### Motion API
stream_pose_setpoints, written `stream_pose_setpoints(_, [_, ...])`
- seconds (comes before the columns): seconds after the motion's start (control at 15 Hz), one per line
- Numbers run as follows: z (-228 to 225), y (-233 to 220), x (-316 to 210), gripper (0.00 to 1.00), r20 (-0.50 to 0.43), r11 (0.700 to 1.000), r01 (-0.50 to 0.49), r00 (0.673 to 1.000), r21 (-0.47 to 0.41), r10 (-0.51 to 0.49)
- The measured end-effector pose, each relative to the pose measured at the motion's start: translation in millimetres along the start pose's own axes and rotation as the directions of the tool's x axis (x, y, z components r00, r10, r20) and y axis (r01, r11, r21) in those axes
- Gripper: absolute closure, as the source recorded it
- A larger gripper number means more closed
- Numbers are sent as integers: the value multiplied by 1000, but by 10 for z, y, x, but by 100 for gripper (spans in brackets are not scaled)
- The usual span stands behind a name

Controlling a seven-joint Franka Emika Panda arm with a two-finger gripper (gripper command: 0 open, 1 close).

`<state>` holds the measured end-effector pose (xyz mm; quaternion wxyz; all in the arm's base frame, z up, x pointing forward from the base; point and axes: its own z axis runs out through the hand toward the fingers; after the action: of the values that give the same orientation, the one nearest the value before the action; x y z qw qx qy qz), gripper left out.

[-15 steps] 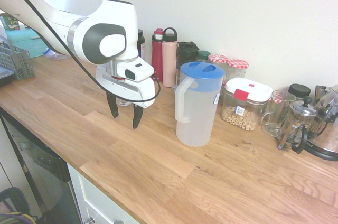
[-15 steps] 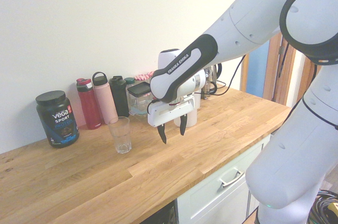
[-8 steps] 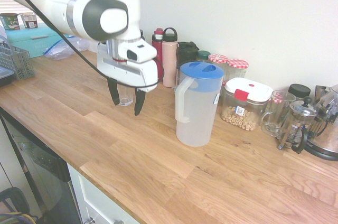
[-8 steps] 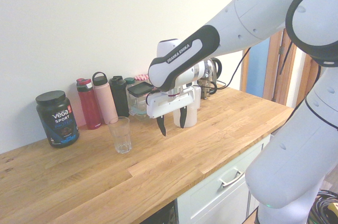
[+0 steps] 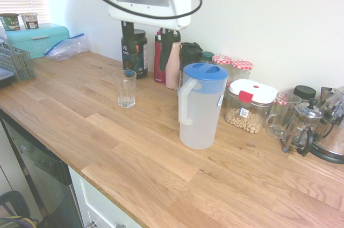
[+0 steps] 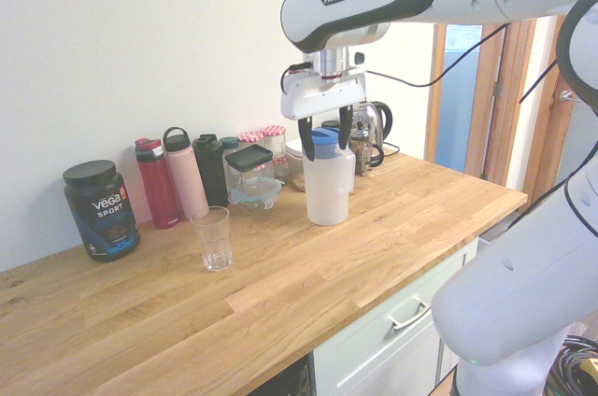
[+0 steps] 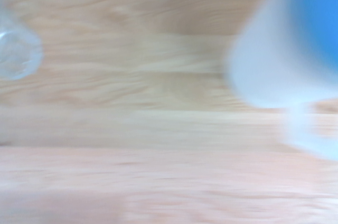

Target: Pour me some water

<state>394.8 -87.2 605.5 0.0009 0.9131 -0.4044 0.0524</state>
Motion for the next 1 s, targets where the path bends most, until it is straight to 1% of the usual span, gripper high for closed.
stream_pose_setpoints(0.13, [-1,216,220,0,6,999,-35,999,2,35])
stream_pose_setpoints(0.27, [136,296,386,0,21,998,-59,998,-6,59])
stream_pose_setpoints(0.47, [440,239,622,0,14,999,-50,999,-1,50])
stream_pose_setpoints(0.67, [802,164,725,0,26,1000,-28,999,-10,28])
stream_pose_setpoints(0.73, [907,149,739,100,28,1000,-26,999,-12,26])
stream_pose_setpoints(1.0, [1242,60,782,100,-8,1000,-19,1000,4,19])
